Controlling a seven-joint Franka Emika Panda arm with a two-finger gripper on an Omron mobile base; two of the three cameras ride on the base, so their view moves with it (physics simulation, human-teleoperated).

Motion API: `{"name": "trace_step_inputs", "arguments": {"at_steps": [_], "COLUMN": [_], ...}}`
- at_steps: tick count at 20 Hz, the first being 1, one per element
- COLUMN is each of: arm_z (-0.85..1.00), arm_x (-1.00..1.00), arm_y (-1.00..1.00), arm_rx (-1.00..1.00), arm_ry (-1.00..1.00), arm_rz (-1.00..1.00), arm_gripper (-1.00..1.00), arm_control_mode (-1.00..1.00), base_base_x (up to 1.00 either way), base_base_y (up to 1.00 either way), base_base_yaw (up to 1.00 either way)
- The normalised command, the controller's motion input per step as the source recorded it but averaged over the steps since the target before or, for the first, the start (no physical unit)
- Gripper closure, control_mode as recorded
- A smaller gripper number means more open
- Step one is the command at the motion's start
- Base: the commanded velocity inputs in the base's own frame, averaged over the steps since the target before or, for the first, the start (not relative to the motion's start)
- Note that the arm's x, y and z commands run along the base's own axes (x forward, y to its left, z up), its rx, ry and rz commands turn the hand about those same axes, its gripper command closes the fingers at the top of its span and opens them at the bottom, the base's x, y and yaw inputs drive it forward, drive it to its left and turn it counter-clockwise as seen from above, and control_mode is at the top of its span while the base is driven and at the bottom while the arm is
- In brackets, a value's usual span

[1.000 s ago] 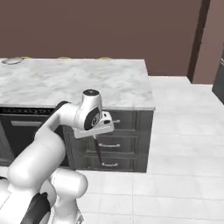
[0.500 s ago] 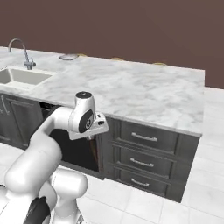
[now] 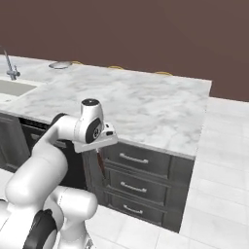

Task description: Take the fork and place it on the left side of the plate. Then take the spoon and place it on the right side of the plate. Make sure they're directly next to the plate.

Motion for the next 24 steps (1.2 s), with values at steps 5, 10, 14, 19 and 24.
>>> {"name": "trace_step_inputs", "arguments": {"at_steps": [5,10,14,19,24], "arm_z": [0.0,0.0,0.0,0.0,0.0], "arm_x": [0.0,0.0,0.0,0.0,0.0], "arm_y": [0.0,0.0,0.0,0.0,0.0], "arm_rx": [0.0,0.0,0.0,0.0,0.0], "arm_ry": [0.0,0.0,0.0,0.0,0.0], "arm_rz": [0.0,0.0,0.0,0.0,0.0], "arm_gripper": [1.0,1.0,1.0,1.0,1.0], "arm_control_mode": [1.0,1.0,1.0,1.0,1.0], "base_base_x": [0.12,0.05,0.07,0.15,0.33], "base_base_y": [-0.82,-0.82,-0.82,-0.78,-0.71], "base_base_yaw": [0.0,0.0,0.0,0.0,0.0]}}
